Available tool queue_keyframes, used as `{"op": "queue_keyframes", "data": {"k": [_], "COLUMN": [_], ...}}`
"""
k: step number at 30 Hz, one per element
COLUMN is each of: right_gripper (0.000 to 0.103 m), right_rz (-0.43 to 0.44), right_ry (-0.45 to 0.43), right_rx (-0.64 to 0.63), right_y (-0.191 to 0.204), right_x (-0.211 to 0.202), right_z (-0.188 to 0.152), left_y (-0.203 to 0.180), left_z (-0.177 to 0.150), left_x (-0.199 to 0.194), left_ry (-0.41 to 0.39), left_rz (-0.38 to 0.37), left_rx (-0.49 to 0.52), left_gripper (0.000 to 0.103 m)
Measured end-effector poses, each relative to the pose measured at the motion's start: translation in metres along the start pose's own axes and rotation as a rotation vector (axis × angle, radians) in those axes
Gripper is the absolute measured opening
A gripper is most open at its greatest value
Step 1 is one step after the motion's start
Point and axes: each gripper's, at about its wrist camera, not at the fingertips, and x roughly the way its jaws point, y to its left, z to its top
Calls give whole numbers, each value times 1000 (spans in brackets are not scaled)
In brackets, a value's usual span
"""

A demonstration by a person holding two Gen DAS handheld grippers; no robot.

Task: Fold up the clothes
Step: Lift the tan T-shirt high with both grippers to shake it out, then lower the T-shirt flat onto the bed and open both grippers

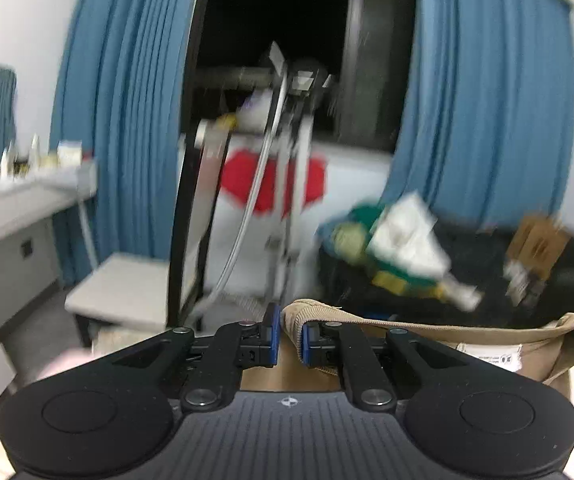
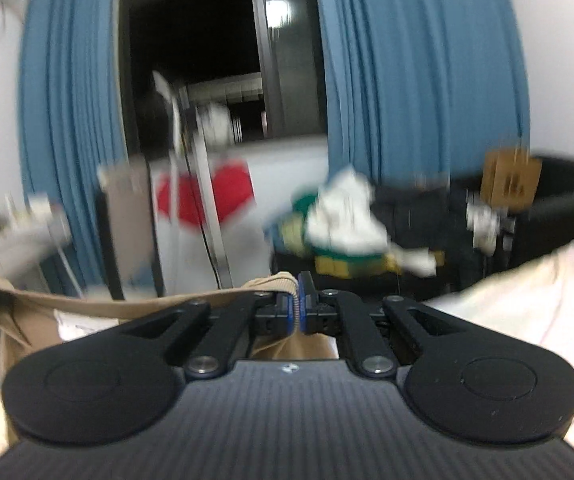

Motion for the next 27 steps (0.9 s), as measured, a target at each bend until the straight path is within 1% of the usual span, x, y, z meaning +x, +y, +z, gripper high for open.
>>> {"op": "queue_keyframes", "data": {"k": [2, 4, 6, 8, 9, 10, 11, 12, 13, 15, 16, 17, 18, 19, 23, 25, 27], "right_gripper": [6, 7, 10, 11, 13, 14, 15, 22, 29, 65, 71, 81, 86, 88, 88, 88, 88], "right_rz": [-3, 3, 7, 7, 15, 28, 42, 56, 70, 99, 121, 150, 181, 194, 212, 206, 212], "right_ry": [87, 162, 211, 266, 293, 309, 319, 328, 336, 349, 349, 345, 342, 342, 354, 360, 344], "right_rx": [-8, 17, 24, 21, 29, 40, 51, 62, 74, 114, 137, 156, 173, 177, 156, 127, 140], "right_y": [-4, -12, -14, -13, -14, -14, -15, -16, -17, -22, -25, -26, -27, -26, -18, -13, -15], "right_x": [52, 84, 103, 111, 116, 116, 114, 111, 107, 98, 92, 84, 76, 68, 35, 14, -21], "right_z": [-31, -52, -69, -80, -83, -87, -86, -84, -80, -74, -72, -69, -65, -60, -44, -40, -45], "left_y": [4, 12, 20, 28, 31, 33, 35, 37, 39, 41, 41, 41, 44, 46, 58, 69, 80], "left_z": [-32, -56, -72, -80, -83, -85, -87, -87, -85, -77, -72, -65, -60, -56, -37, -34, -35], "left_x": [45, 81, 109, 126, 128, 128, 127, 123, 118, 98, 84, 67, 53, 40, -19, -54, -88], "left_ry": [67, 127, 176, 212, 221, 228, 234, 243, 247, 241, 232, 219, 204, 189, 174, 165, 172], "left_rz": [32, 46, 64, 73, 74, 73, 73, 60, 38, 1, -13, -36, -47, -58, -81, -86, -100], "left_rx": [1, -1, 10, -2, -15, -16, -16, -18, -20, -13, -3, 11, 19, 26, 14, -18, -50], "left_gripper": [11, 13, 16, 25, 32, 44, 53, 76, 93, 95, 97, 99, 101, 103, 103, 103, 103]}}
